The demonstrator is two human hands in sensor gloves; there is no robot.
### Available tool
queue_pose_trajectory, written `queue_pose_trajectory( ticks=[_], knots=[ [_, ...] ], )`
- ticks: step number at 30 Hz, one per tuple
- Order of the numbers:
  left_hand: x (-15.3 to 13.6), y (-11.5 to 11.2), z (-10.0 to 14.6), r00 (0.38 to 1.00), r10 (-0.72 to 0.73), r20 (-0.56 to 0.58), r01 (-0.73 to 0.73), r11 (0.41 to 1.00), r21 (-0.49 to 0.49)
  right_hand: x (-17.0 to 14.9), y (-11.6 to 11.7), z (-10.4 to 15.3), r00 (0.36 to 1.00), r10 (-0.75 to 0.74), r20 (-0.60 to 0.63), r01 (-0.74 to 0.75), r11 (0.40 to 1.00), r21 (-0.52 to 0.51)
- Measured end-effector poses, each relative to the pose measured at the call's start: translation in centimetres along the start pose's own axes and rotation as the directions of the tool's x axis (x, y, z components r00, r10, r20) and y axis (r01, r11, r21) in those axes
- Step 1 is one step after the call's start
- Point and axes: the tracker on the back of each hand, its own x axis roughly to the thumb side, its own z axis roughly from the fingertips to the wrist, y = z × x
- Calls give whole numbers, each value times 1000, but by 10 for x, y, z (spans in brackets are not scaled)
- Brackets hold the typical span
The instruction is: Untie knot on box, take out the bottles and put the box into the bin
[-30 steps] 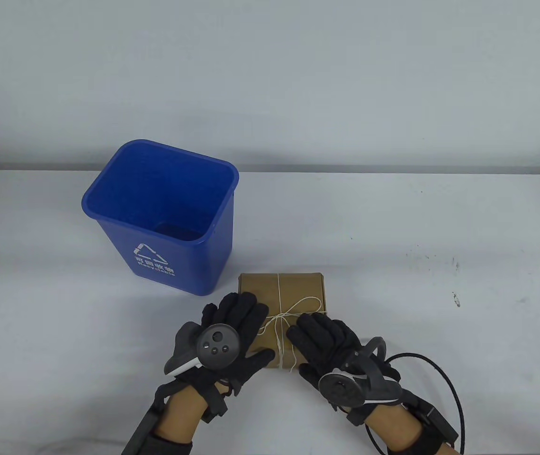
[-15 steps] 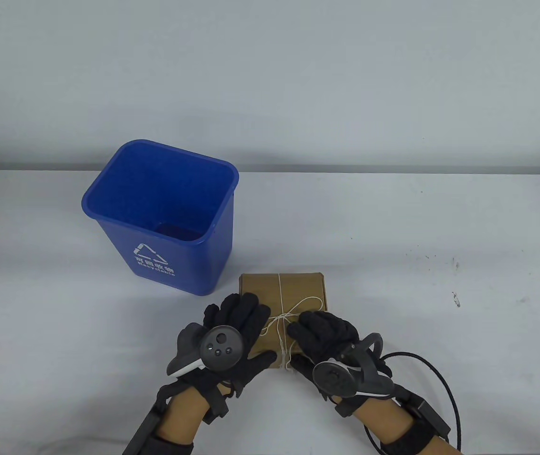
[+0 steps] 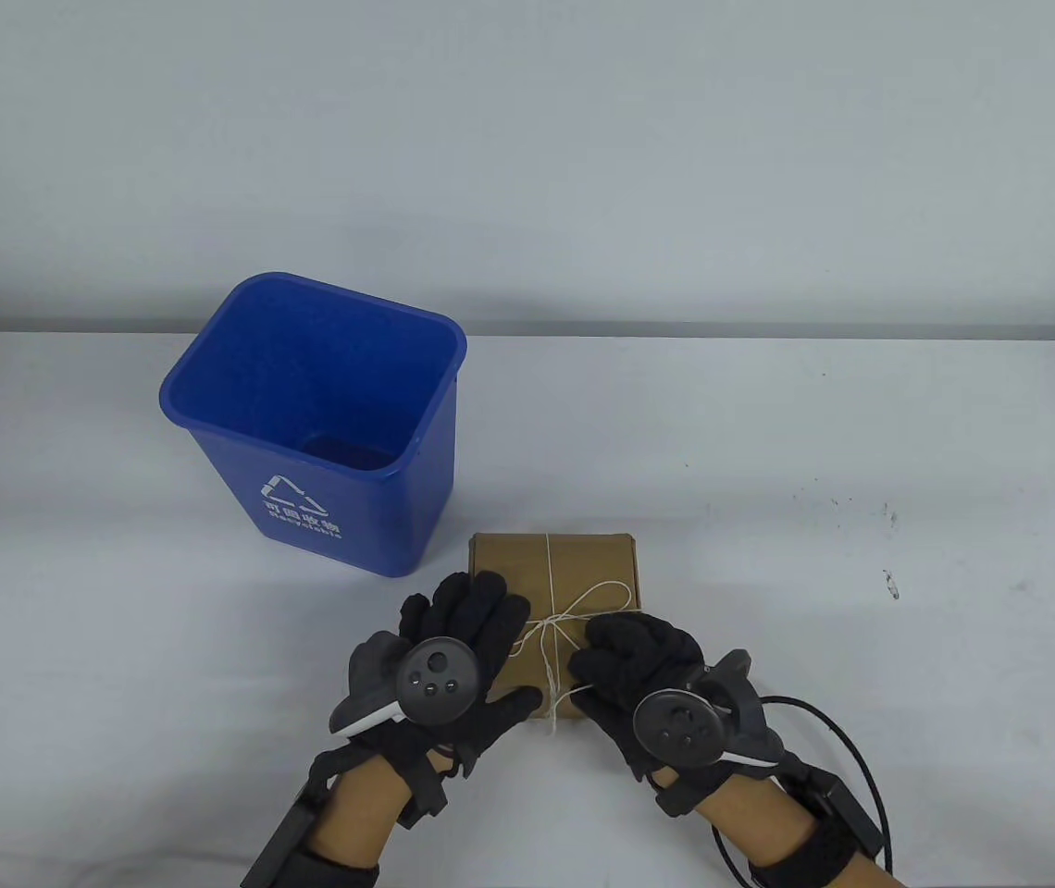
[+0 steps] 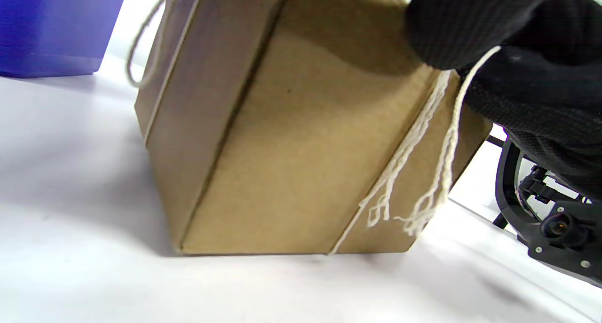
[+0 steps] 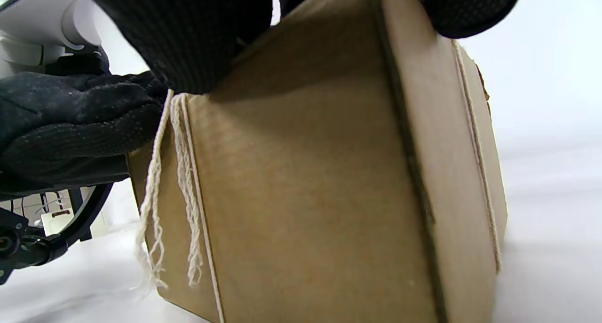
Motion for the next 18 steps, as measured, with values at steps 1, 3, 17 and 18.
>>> queue_pose_trajectory(
  ticks=[1,3,17,18],
  knots=[
    [0,0,0,1000,-1,-1,1,1000,1,-1,0,0,1000,-5,0,5,1000,-1],
    [0,-1,0,1000,8,-1,-8,1000,6,-3,0,0,1000,-14,-6,15,1000,5],
    [-2,-4,0,999,42,-25,-41,999,15,-13,-9,5,998,-68,-2,68,997,-36],
    [-3,-4,1,999,46,-26,-45,999,16,-15,-10,6,997,-71,-8,71,997,-40]
  ],
)
